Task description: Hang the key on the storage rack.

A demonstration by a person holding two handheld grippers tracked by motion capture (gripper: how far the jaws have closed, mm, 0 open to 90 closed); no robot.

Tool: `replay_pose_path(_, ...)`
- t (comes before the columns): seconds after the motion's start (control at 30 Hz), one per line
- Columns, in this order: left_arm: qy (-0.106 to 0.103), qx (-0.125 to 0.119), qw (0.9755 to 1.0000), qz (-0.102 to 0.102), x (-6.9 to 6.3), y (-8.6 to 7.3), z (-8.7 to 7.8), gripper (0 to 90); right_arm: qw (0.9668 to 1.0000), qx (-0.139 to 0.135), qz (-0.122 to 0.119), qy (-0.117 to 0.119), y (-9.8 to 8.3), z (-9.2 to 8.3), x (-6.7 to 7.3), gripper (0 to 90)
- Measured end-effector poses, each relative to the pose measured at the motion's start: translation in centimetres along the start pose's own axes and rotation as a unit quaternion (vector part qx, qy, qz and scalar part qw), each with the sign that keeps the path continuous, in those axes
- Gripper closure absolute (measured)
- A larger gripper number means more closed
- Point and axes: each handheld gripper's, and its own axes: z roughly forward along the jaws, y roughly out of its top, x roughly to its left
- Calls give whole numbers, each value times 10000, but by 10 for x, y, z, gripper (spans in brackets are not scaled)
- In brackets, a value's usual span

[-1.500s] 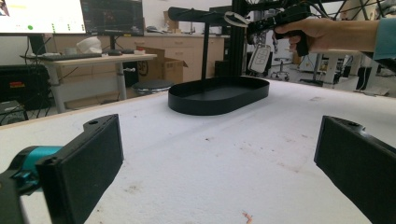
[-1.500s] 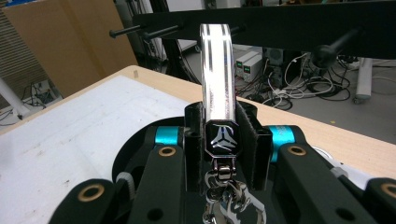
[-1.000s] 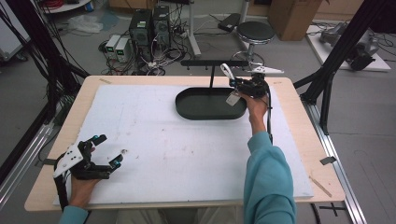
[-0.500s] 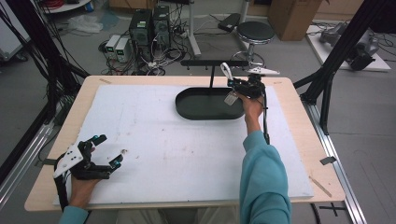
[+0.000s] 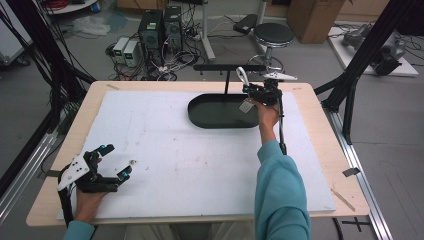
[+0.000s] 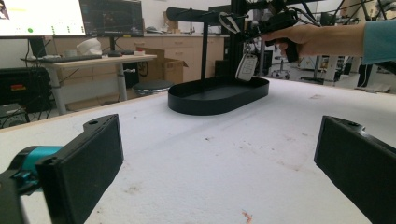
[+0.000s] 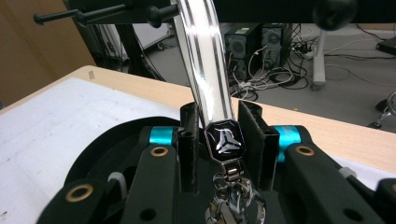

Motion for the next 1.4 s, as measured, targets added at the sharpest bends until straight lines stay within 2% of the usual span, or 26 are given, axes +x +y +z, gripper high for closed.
replay_pose_path(0.17,-5,8,10000,-1,0,0,0,17,9997,137,-167,-62,-1,1,-1,627)
replay_pose_path(0.27,1,7,10000,-5,0,0,0,17,9997,68,-219,-65,0,0,1,603)
replay_pose_path(0.4,2,4,10000,-5,0,0,0,17,9995,27,-282,-120,3,-3,3,519)
replay_pose_path(0.53,-4,6,10000,-4,0,0,0,17,9995,6,-305,-26,3,-8,5,452)
replay_pose_path(0.6,-5,6,10000,-2,0,0,0,17,9991,-65,-420,5,5,-12,10,357)
replay_pose_path(0.67,-1,2,10000,-7,0,0,0,17,9989,-71,-455,-38,6,-18,16,156)
replay_pose_path(0.7,9,6,10000,-9,0,0,0,17,9986,-181,-489,-95,5,-21,21,92)
replay_pose_path(0.77,0,4,10000,-6,0,0,0,17,9966,-394,-713,-123,3,-28,27,76)
replay_pose_path(0.8,3,0,10000,-13,0,0,0,17,9955,-532,-773,-104,1,-35,31,9)
replay_pose_path(0.9,23,5,10000,-10,0,0,0,17,9940,-777,-769,87,-3,-52,37,6)
replay_pose_path(0.93,28,-2,10000,-20,0,0,0,17,9930,-819,-844,140,-5,-59,39,6)
replay_pose_path(1.13,67,-27,10000,-56,0,0,-1,17,9826,-1350,-1161,525,-31,-106,54,6)
replay_pose_path(1.17,62,-30,10000,-55,0,0,-1,17,9831,-1297,-1140,606,-37,-114,56,6)
replay_pose_path(1.2,75,-29,10000,-54,1,0,-1,17,9822,-1311,-1196,621,-41,-120,57,6)
replay_pose_path(1.27,75,-29,10000,-59,1,0,-1,17,9776,-1525,-1286,671,-57,-136,59,6)
replay_pose_path(1.4,84,-14,10000,-38,0,0,-1,17,9766,-1574,-1335,609,-80,-158,59,6)
